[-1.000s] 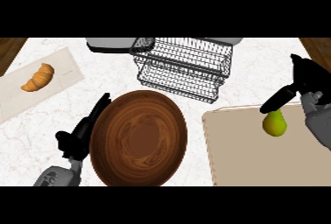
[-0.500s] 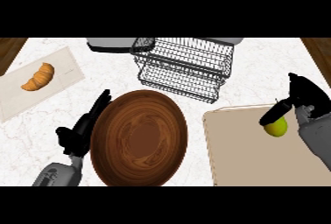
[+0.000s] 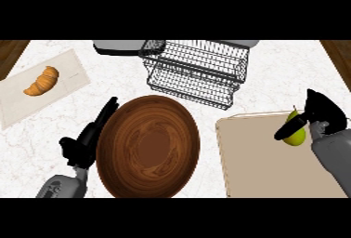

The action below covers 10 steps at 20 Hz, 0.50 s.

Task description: Pick the pear from the tray and place it in the tiered basket

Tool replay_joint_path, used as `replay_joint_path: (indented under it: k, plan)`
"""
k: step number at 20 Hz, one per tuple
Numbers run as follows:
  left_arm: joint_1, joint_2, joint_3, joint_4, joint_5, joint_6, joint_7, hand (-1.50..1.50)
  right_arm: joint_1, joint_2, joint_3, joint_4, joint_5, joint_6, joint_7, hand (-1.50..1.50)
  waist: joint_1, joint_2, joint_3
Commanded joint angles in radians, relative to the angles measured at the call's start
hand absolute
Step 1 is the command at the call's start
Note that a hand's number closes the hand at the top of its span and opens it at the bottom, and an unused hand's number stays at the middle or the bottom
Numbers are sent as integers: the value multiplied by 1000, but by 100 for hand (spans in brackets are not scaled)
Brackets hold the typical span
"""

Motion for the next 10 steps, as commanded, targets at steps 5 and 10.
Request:
replay_joint_path:
  k: [5, 10]
  plan:
    - [1, -17, 20, -18, -12, -24, 14, 0, 78, 59, -74, 8, 65, -10, 69, -150, 0, 1, 0]
    - [-26, -37, 37, -8, -30, -22, 34, 0, 99, 121, -107, 78, 123, -40, -2, -150, 1, 1, 1]
